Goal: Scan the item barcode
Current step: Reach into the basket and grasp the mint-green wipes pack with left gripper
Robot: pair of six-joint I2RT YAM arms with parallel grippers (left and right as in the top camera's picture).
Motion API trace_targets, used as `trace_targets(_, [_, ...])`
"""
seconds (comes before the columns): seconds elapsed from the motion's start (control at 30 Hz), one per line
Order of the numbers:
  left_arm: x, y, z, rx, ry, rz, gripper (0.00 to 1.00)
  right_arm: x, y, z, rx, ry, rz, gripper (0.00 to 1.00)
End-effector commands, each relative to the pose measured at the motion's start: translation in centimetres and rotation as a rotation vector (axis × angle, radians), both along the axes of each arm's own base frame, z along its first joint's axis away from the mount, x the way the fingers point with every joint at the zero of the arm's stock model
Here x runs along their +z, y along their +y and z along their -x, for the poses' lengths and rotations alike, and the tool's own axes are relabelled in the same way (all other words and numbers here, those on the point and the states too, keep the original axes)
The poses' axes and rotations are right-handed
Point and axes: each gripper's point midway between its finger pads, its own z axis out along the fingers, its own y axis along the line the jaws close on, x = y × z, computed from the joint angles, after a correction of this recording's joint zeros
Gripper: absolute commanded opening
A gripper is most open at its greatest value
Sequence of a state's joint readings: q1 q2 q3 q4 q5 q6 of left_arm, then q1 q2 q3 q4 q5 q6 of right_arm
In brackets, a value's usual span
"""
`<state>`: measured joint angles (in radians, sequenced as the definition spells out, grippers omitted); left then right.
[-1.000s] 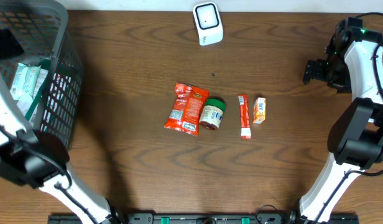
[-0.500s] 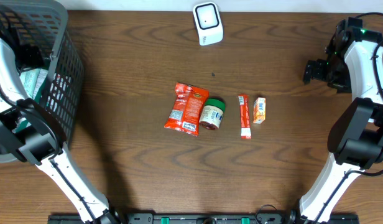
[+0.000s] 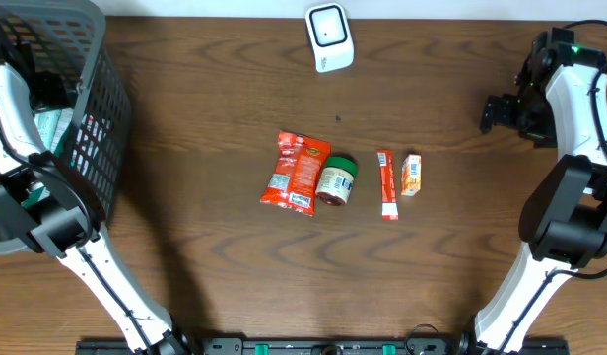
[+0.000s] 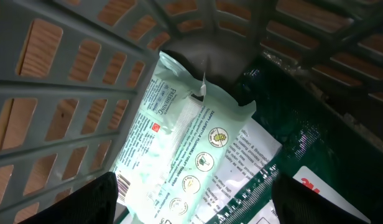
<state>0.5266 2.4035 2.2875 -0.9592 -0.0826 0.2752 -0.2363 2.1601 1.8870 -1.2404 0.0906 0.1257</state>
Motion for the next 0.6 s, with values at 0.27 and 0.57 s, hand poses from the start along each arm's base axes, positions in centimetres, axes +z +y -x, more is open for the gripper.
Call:
trace_targets(0.27, [-5.3,-0.4,1.3,-0.009,0.112,0.043,0.8,1.6,-0.4,-0.4,-0.015,-0.041,0.018,0.99])
trace_targets(0.57, [-9.3,-0.9,2.1,-0.009,0.134,0.056,0.81,1.6,-0.4,-0.4,-0.015,-0.041,0.018,0.99])
